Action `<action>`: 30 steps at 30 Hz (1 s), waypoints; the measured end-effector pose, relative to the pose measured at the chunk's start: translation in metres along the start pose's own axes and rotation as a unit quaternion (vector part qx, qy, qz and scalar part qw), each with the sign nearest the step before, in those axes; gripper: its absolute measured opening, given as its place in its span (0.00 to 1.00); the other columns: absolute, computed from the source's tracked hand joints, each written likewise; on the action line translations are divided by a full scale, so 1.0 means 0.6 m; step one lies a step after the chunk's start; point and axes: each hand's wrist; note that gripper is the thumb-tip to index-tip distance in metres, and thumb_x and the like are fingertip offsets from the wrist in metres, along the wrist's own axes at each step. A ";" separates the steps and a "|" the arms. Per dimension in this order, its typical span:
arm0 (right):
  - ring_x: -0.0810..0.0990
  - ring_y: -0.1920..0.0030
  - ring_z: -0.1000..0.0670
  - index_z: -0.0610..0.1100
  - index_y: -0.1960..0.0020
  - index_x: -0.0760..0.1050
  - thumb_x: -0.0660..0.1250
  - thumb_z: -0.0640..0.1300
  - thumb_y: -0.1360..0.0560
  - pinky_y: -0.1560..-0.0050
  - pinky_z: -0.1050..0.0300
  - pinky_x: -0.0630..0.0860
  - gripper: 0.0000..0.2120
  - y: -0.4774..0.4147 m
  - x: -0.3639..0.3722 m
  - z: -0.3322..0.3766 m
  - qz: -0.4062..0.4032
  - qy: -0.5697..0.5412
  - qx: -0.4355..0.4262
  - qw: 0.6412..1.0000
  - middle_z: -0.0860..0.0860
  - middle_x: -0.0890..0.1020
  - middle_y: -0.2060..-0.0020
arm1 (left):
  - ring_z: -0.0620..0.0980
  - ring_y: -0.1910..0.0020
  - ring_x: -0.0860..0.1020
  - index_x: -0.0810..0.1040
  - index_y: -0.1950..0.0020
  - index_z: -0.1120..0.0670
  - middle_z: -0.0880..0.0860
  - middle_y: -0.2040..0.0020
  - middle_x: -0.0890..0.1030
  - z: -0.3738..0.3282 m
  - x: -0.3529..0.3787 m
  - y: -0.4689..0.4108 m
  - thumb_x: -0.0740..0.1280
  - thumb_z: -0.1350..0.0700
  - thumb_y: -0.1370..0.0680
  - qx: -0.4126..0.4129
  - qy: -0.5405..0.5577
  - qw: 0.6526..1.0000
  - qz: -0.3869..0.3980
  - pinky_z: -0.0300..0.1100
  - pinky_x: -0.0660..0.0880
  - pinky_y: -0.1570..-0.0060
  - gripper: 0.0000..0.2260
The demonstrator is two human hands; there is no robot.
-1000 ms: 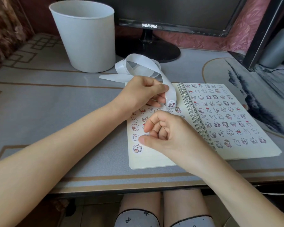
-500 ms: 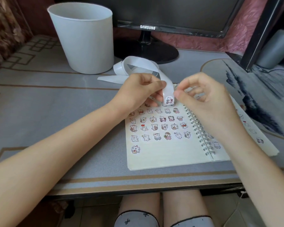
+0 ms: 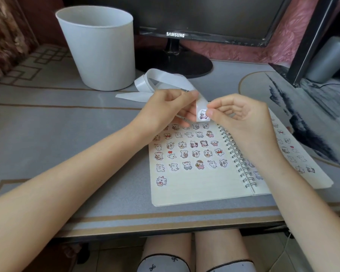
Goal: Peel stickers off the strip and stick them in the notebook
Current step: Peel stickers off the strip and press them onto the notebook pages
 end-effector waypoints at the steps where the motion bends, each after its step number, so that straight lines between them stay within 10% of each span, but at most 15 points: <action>1: 0.79 0.62 0.59 0.48 0.58 0.80 0.73 0.37 0.30 0.55 0.67 0.75 0.07 -0.001 -0.001 -0.001 -0.006 -0.002 0.001 1.000 0.54 0.83 0.63 | 0.45 0.67 0.80 0.79 0.56 0.62 0.56 0.61 0.82 0.000 0.000 0.000 0.64 0.56 0.21 0.000 -0.005 1.000 0.007 0.35 0.78 0.67 0.10; 30: 0.80 0.61 0.55 0.49 0.58 0.80 0.74 0.37 0.30 0.55 0.63 0.77 0.08 0.001 -0.001 -0.005 -0.013 0.012 -0.033 0.999 0.55 0.83 0.62 | 0.41 0.65 0.81 0.81 0.59 0.56 0.49 0.65 0.82 -0.008 0.000 0.007 0.67 0.58 0.23 -0.036 -0.020 0.999 0.025 0.30 0.74 0.68 0.06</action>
Point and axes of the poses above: each hand's wrist, its own y-axis away from the middle knuckle, its own x-axis out of the palm, z = x × y
